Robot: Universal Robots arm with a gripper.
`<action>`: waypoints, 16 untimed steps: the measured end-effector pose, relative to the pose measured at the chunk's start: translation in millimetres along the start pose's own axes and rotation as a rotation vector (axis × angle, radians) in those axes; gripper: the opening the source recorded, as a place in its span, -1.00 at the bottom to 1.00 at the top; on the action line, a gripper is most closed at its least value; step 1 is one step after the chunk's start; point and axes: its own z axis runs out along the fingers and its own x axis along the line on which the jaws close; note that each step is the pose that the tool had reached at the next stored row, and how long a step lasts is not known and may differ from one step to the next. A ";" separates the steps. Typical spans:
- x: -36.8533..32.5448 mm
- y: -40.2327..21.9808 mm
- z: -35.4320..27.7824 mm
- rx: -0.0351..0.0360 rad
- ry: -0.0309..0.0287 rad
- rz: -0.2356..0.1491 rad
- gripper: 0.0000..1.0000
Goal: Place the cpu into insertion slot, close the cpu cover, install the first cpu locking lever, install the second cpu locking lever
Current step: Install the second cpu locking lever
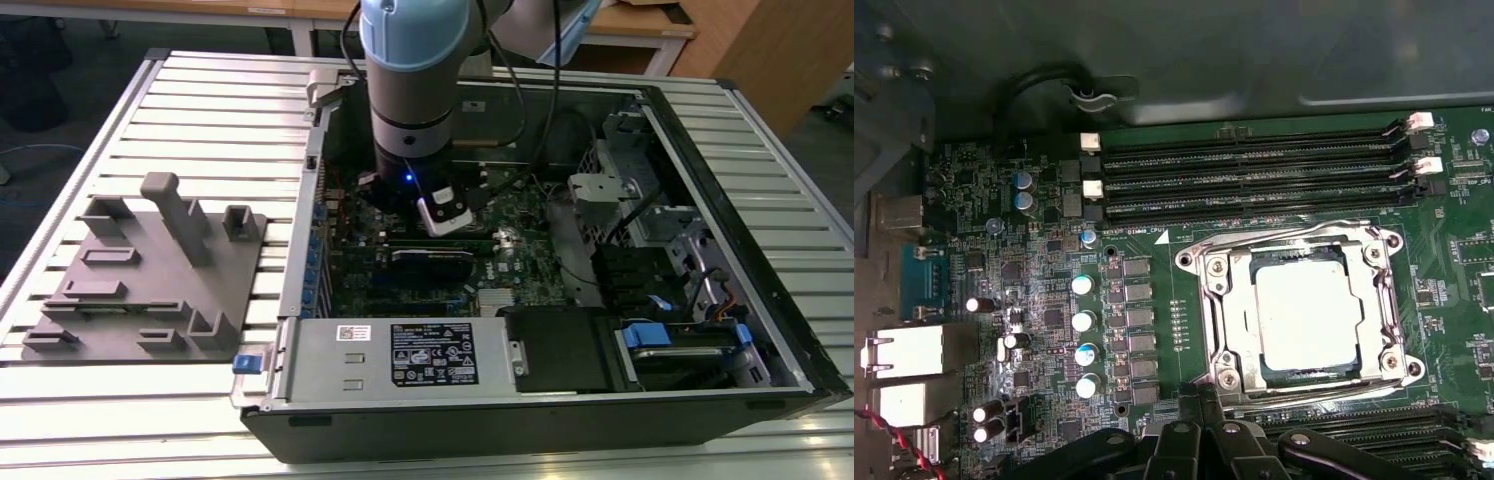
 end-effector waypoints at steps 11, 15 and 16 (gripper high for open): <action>0.2 0.0 2.2 0.0001 0.0001 0.000 -0.79; 0.2 0.3 0.7 -0.0003 -0.0002 0.000 -0.79; 0.1 0.7 -1.0 -0.0009 -0.0005 0.000 -0.79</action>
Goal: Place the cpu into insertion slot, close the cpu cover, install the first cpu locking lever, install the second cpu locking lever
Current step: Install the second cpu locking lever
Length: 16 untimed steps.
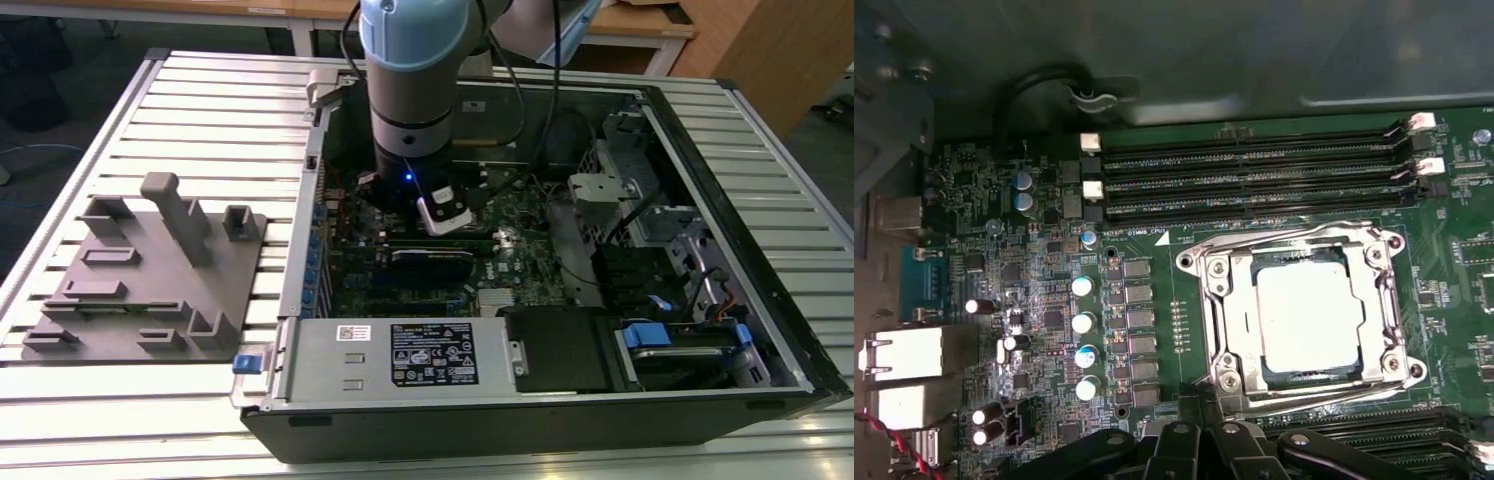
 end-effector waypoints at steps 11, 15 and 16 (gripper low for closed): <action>-0.9 4.7 -29.4 0.0007 0.0004 0.000 -0.79; -1.1 5.3 -32.8 0.0004 0.0002 0.000 -0.79; -1.1 5.3 -33.0 0.0005 0.0003 0.000 -0.79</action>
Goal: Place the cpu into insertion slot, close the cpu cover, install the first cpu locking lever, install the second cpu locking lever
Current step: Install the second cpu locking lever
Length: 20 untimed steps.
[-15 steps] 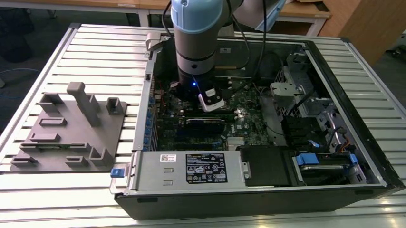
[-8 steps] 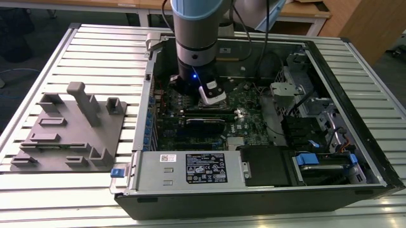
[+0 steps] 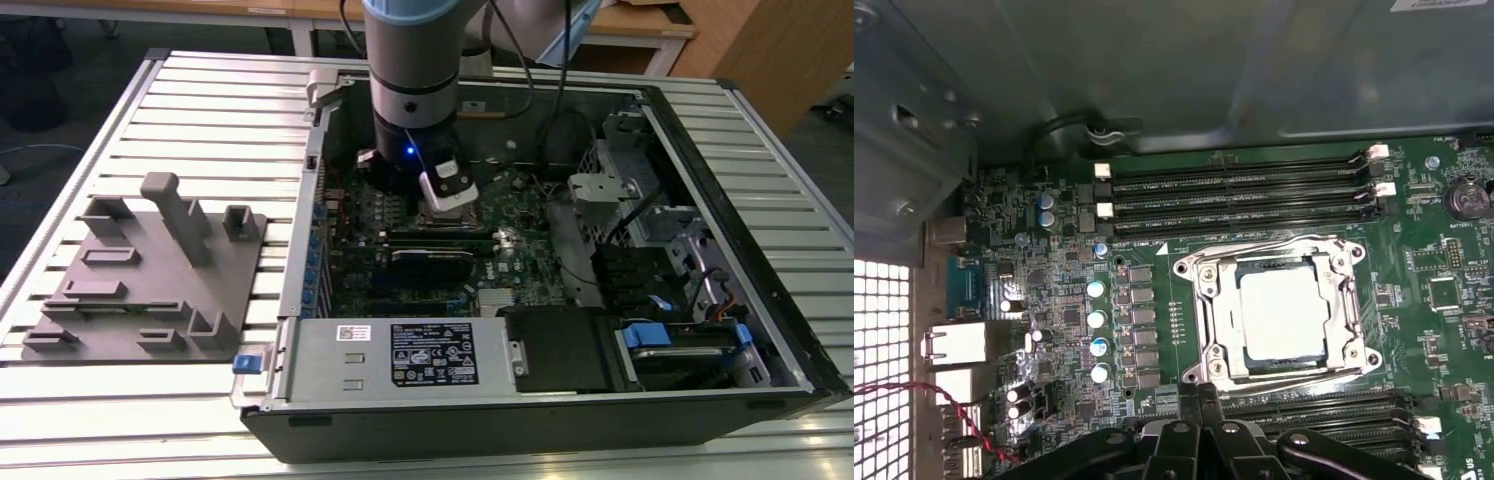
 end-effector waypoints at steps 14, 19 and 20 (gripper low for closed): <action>-39.0 4.0 2.2 0.0004 0.0004 0.000 -0.79; -43.1 7.4 3.0 0.0042 0.0001 0.000 -0.79; -42.8 9.5 3.4 0.0075 -0.0003 0.000 -0.79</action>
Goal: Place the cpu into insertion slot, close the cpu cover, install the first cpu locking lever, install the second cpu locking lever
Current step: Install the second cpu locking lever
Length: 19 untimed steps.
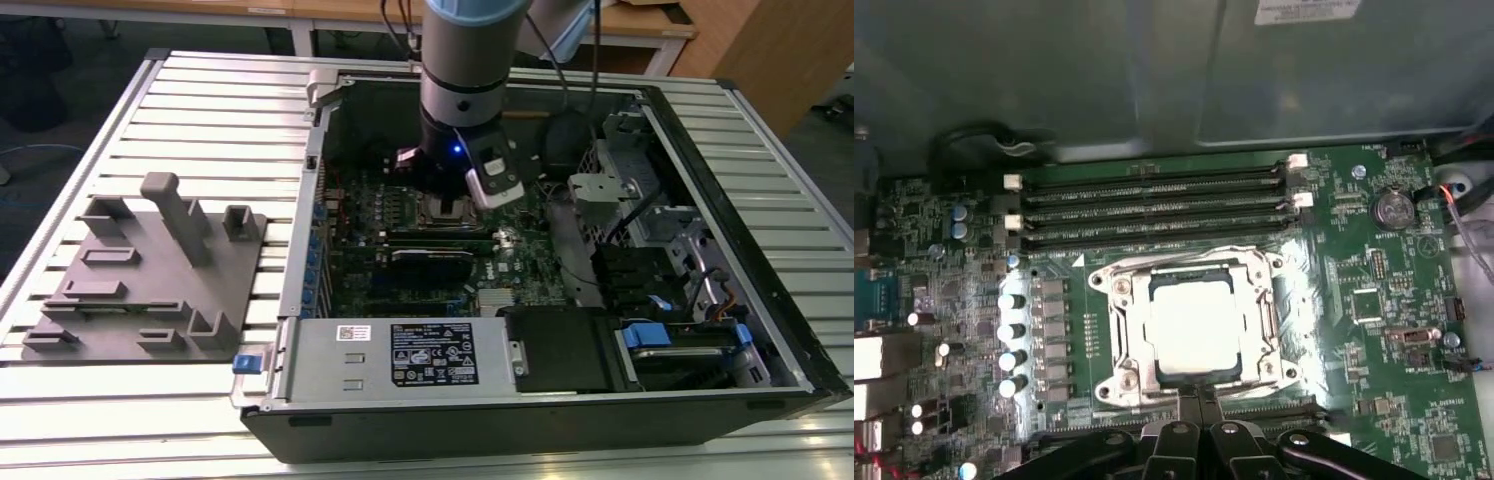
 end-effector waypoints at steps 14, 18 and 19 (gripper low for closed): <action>-0.7 24.2 6.1 0.0513 -0.0054 -0.002 -0.79; -3.7 27.1 7.3 0.0524 -0.0055 -0.002 -0.79; -3.8 27.6 7.6 0.0524 -0.0057 -0.001 -0.79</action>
